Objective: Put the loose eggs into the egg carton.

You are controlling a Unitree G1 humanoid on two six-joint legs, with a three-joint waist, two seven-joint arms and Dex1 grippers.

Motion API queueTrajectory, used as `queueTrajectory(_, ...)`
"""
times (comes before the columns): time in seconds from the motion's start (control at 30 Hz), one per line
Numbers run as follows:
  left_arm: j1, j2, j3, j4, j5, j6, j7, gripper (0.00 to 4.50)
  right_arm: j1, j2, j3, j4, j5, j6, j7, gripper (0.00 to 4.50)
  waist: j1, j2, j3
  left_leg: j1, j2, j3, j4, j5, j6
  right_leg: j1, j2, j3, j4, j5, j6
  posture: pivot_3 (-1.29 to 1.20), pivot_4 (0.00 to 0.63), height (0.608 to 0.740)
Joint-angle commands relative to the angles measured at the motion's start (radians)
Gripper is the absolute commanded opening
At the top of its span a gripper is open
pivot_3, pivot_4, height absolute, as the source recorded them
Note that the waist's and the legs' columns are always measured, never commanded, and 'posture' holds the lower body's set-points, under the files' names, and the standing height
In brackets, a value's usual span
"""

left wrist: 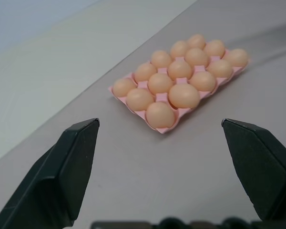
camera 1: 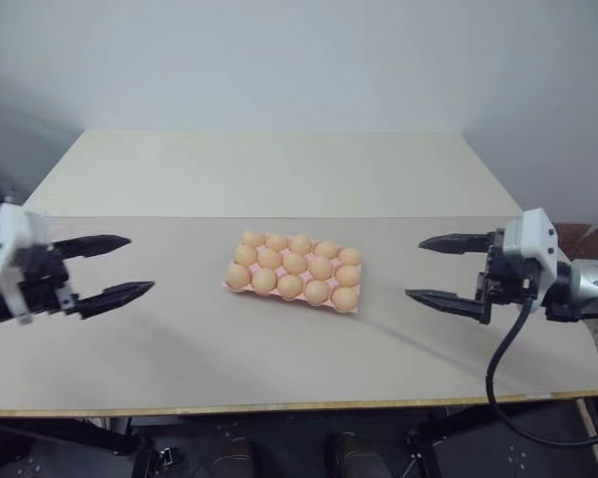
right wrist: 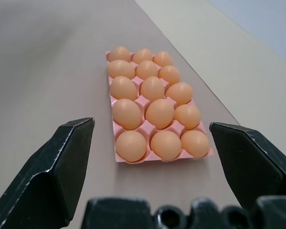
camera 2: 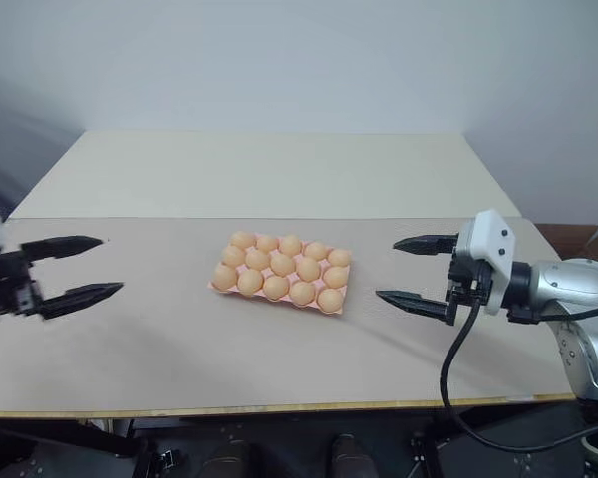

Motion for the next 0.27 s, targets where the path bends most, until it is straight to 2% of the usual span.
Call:
queueTrajectory(0.03, 0.066, -0.012, 0.104, -0.132, -0.087, 0.077, 0.040, 4.49, -0.013, 0.005, -0.011, 0.009, -0.002, -0.023, -0.001, 4.50, 0.003, 0.000, 0.000, 0.000, 0.000, 0.000, 0.000, 0.000, 0.000, 0.000, 0.000, 0.000, 0.000, 0.000, 0.000, 0.00, 0.150, 0.740)
queueTrajectory(0.27, 0.137, -0.052, 0.122, -0.218, -0.134, 0.108, 0.133, 4.49, -0.028, 0.005, 0.004, 0.024, -0.001, -0.024, 0.009, 4.50, 0.005, 0.000, 0.000, 0.000, 0.000, 0.001, 0.000, 0.000, 0.000, 0.000, 0.000, 0.001, 0.000, 0.000, 0.000, 0.00, 0.150, 0.740)
